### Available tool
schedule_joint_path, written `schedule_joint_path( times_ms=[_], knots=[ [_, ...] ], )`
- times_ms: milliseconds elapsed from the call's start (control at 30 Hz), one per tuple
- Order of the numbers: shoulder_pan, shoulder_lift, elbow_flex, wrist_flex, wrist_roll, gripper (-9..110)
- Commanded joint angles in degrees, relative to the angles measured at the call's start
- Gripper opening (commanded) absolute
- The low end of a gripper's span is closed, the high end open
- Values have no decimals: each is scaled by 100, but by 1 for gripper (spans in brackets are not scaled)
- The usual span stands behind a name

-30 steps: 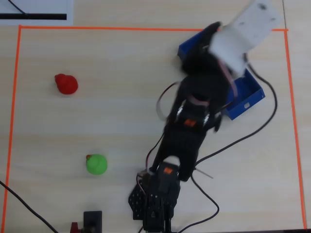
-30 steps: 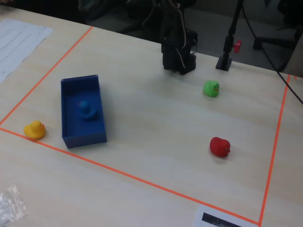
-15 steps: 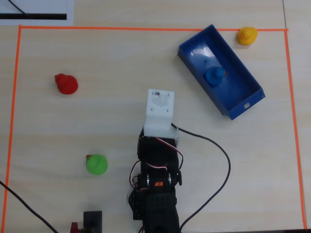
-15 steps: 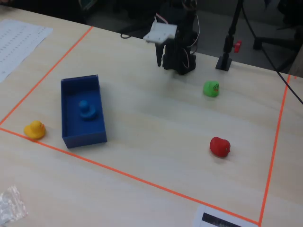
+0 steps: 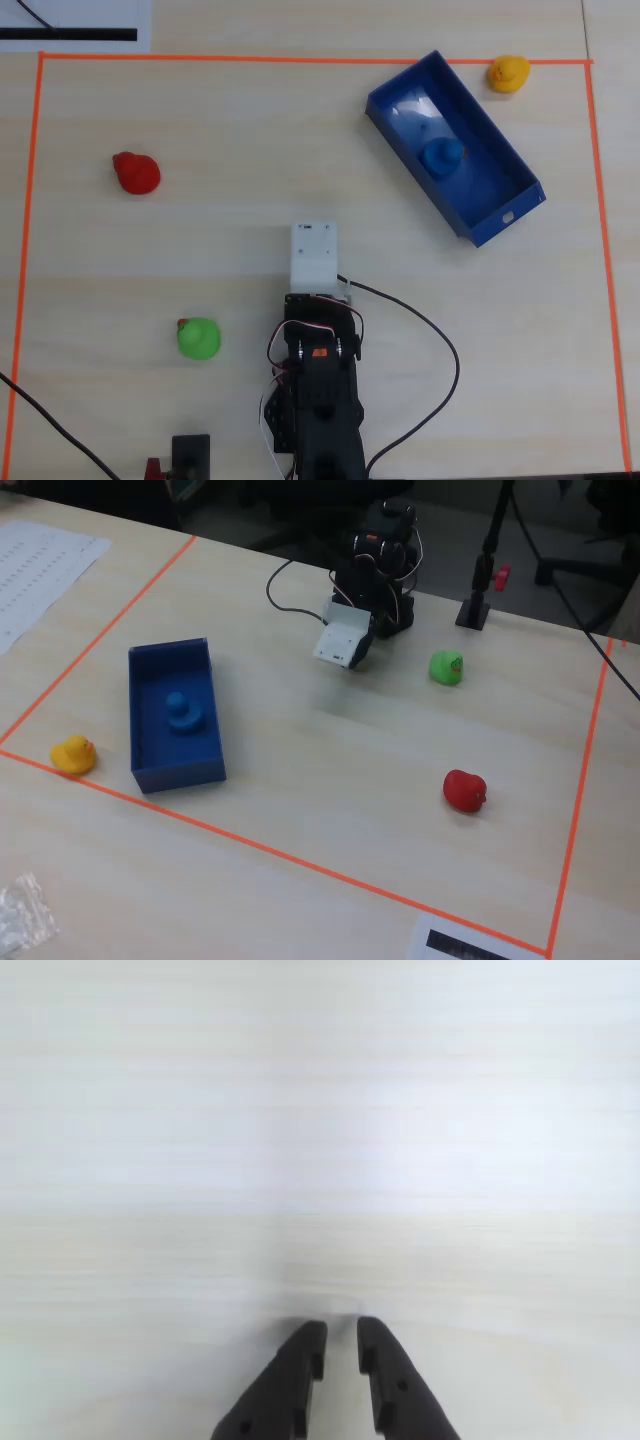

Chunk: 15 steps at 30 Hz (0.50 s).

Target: Grasp blue duck and put it into box.

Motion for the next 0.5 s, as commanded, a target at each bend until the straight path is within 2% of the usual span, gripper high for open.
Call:
schedule_joint_path(
  times_ms=[0,467],
  knots=[
    [-79,-44,70,9,-53,0],
    [-70,-44,79,18,-53,1]
  ],
)
